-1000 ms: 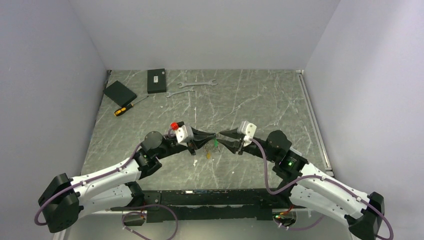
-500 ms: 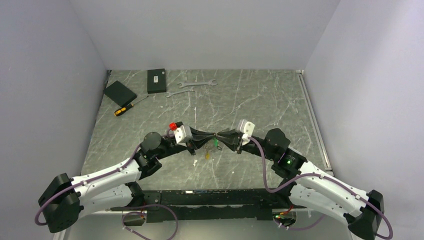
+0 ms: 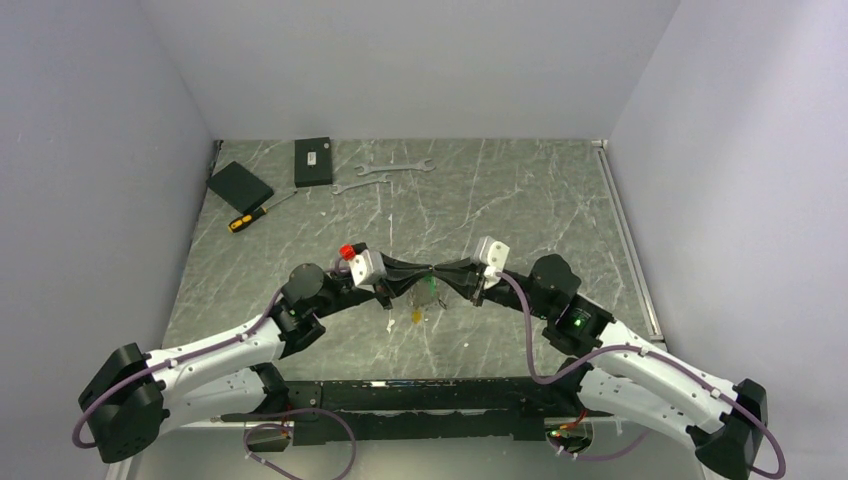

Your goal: Put the keys on the keyring

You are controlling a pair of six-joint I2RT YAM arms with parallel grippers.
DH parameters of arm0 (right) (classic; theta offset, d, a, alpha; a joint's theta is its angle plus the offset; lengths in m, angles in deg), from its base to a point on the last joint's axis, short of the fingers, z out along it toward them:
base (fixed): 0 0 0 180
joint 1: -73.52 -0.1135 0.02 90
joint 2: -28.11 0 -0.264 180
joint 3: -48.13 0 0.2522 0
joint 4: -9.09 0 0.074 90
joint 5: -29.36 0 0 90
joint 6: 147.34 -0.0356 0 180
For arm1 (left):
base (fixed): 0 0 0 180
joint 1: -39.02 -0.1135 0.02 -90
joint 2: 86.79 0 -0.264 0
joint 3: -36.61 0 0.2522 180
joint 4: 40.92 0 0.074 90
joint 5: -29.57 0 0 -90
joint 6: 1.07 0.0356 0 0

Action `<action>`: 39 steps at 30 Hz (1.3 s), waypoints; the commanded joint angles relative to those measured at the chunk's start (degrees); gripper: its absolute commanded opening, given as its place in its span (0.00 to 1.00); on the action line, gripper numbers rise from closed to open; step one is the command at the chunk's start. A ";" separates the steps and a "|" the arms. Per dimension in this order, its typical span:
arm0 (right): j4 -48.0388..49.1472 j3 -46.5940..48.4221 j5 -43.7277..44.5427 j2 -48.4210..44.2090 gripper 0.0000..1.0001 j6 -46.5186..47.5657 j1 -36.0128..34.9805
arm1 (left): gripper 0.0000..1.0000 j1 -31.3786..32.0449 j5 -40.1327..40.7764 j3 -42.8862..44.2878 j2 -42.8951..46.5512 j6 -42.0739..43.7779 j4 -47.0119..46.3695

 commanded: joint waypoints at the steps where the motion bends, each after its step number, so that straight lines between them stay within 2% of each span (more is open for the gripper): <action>1: 1.52 2.74 -3.09 0.63 0.09 0.24 -0.24 | 0.00 -0.11 -0.73 0.44 0.09 -0.92 -6.14; 3: 1.33 2.95 -3.56 0.97 0.01 0.44 -0.23 | 0.00 -0.11 -0.78 0.41 0.12 -0.97 -6.31; 4: 1.12 3.08 -3.74 1.15 0.00 0.51 -0.23 | 0.00 -0.11 -0.69 0.37 0.13 -1.05 -6.54; 10: -0.08 3.97 -5.01 0.74 0.00 1.39 -0.23 | 0.00 -0.11 -0.19 0.07 1.45 -0.05 -5.23; 14: -4.60 6.53 -3.14 0.83 0.00 2.84 -0.23 | 0.01 -0.11 1.05 0.57 4.22 4.29 1.96; 17: -9.11 9.79 -1.38 2.69 0.00 2.89 -0.21 | 0.13 -0.07 1.52 1.29 6.62 7.11 7.12; 20: -15.76 14.71 0.62 6.03 0.00 1.49 -0.18 | 0.37 -0.11 3.03 1.72 8.94 9.23 11.57; 21: -17.99 16.70 1.82 7.42 0.00 0.66 -0.23 | 0.43 -0.11 3.55 2.18 10.15 10.48 13.90; 23: -22.25 21.08 3.68 10.36 0.00 -0.83 -0.21 | 0.50 -0.11 4.96 2.80 12.61 12.85 18.39; 26: -27.50 25.83 5.31 14.35 0.00 -3.62 -0.16 | 0.56 -0.01 6.53 3.81 15.90 15.13 24.77; 28: -31.49 29.63 6.18 17.24 0.00 -5.62 -0.17 | 0.55 -0.05 6.14 4.74 17.54 16.16 28.99; 31: -40.76 36.93 8.63 23.21 0.00 -8.75 -0.19 | 0.46 -0.03 4.27 6.18 18.38 17.05 35.80; 33: -46.10 41.36 10.59 27.51 0.00 -10.65 -0.17 | 0.45 0.00 3.62 6.19 17.99 16.67 37.39; 39: -51.40 47.64 15.79 35.04 0.00 -19.70 0.25 | 0.45 -0.02 2.10 1.21 13.67 10.59 27.26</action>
